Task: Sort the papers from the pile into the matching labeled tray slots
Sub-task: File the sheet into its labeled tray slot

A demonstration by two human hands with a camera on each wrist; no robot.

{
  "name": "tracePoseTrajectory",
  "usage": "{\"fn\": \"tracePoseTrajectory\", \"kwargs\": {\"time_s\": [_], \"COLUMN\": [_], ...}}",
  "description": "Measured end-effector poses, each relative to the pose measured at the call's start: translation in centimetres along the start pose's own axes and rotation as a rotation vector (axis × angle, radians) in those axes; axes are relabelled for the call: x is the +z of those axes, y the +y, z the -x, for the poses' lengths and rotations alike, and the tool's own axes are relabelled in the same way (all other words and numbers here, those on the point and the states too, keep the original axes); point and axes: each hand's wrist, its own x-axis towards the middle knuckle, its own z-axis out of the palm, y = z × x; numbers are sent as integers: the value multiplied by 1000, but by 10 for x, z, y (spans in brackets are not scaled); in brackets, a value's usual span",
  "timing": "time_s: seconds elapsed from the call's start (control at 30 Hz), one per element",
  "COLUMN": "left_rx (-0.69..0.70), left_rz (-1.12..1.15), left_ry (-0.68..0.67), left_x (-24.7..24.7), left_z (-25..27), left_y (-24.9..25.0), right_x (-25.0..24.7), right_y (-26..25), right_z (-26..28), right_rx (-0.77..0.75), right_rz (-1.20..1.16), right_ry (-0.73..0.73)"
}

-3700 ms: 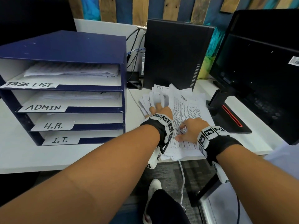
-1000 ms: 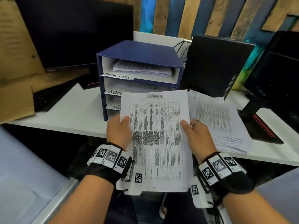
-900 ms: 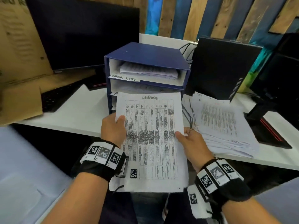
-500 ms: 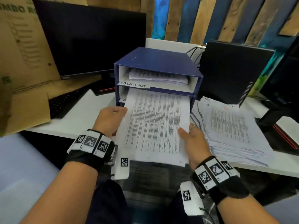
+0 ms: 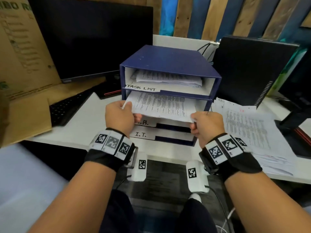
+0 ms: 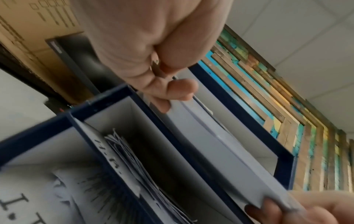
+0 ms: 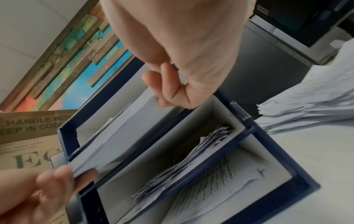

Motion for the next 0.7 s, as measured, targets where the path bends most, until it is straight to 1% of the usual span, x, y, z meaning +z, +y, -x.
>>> {"fn": "tracePoseTrajectory", "kwargs": {"time_s": [0.1, 0.2, 0.3, 0.33, 0.37, 0.43, 0.47, 0.53, 0.6, 0.7], "left_rx": [11, -19, -36, -6, 52, 231, 314, 426, 493, 540], "left_rz": [26, 86, 192, 195, 156, -26, -141, -374, -600, -874], "left_ry": [69, 121, 174, 188, 193, 147, 98, -13, -99, -209], "left_x": [16, 26, 27, 28, 29, 34, 37, 42, 47, 52], "left_z": [-2, -3, 2, 6, 11, 21, 24, 25, 20, 14], "left_y": [6, 6, 0, -4, -7, -11, -11, -6, 4, 12], "right_x": [11, 24, 30, 31, 32, 36, 38, 38, 34, 21], "right_y": [-3, -4, -3, -3, -3, -3, -2, 2, 4, 1], "right_z": [-2, -3, -9, -11, -12, -14, -16, -22, -23, -7], "right_rx": [-59, -116, -162, -162, -165, -190, -200, -223, -255, -347], "right_rz": [-52, -104, -92, -81, -71, -22, 4, 42, 123, 320], "right_ry": [51, 63, 76, 83, 83, 50, 30, -10, -14, 33]}}
